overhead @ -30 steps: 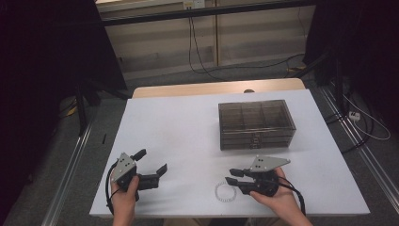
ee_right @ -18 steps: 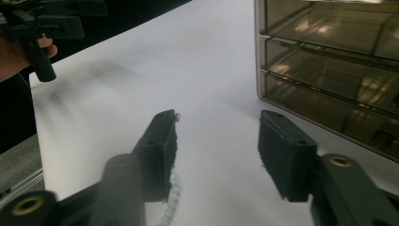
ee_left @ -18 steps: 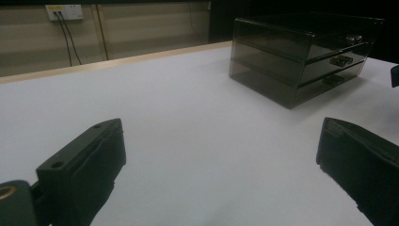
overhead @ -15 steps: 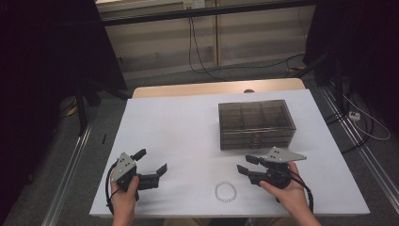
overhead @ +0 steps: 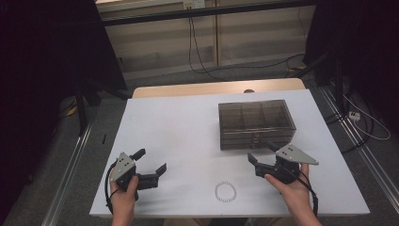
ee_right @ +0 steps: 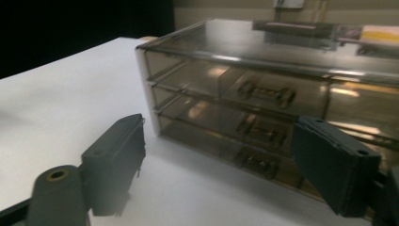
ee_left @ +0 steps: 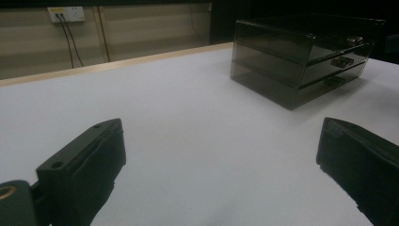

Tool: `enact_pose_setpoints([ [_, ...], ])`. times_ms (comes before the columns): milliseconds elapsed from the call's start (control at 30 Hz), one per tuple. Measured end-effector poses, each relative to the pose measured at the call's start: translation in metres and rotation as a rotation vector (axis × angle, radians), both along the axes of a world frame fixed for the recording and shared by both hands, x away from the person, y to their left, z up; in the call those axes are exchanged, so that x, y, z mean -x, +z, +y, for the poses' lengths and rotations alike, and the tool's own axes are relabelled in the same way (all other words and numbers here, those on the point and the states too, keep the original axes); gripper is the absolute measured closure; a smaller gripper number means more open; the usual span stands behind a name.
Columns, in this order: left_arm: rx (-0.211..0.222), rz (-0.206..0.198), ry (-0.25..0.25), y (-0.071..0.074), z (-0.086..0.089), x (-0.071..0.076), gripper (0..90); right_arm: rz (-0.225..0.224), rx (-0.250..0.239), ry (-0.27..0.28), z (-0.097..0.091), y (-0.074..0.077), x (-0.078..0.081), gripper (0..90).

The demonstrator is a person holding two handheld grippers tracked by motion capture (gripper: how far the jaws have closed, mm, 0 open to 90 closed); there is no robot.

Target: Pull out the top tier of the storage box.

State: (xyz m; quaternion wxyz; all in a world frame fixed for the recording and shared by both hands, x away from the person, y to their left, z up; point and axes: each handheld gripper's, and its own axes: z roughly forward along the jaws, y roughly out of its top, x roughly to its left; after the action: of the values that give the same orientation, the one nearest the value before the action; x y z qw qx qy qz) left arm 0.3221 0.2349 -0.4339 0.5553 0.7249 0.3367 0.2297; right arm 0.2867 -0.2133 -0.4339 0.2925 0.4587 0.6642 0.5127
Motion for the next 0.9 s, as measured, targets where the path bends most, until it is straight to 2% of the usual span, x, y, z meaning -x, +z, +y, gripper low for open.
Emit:
enact_pose_setpoints([
  [133,-0.001,0.0,0.0,0.0,0.0,0.0,2.2,-0.029,0.02,-0.041,0.001,0.0,-0.001,14.0],
  [200,-0.001,0.0,0.0,0.0,0.0,0.0,2.2,-0.027,0.004,-0.051,0.001,-0.001,-0.003,13.6],
  [333,-0.004,-0.001,0.0,0.0,0.0,0.0,2.2,-0.051,0.014,-0.074,0.003,-0.002,-0.005,12.7],
  [433,-0.006,-0.001,0.0,0.0,0.0,0.0,2.2,-0.054,0.014,-0.113,0.006,-0.003,-0.006,12.9],
  [900,-0.007,-0.003,0.005,0.0,0.001,0.0,2.3,-0.074,0.029,-0.136,0.01,-0.006,-0.008,12.6],
])
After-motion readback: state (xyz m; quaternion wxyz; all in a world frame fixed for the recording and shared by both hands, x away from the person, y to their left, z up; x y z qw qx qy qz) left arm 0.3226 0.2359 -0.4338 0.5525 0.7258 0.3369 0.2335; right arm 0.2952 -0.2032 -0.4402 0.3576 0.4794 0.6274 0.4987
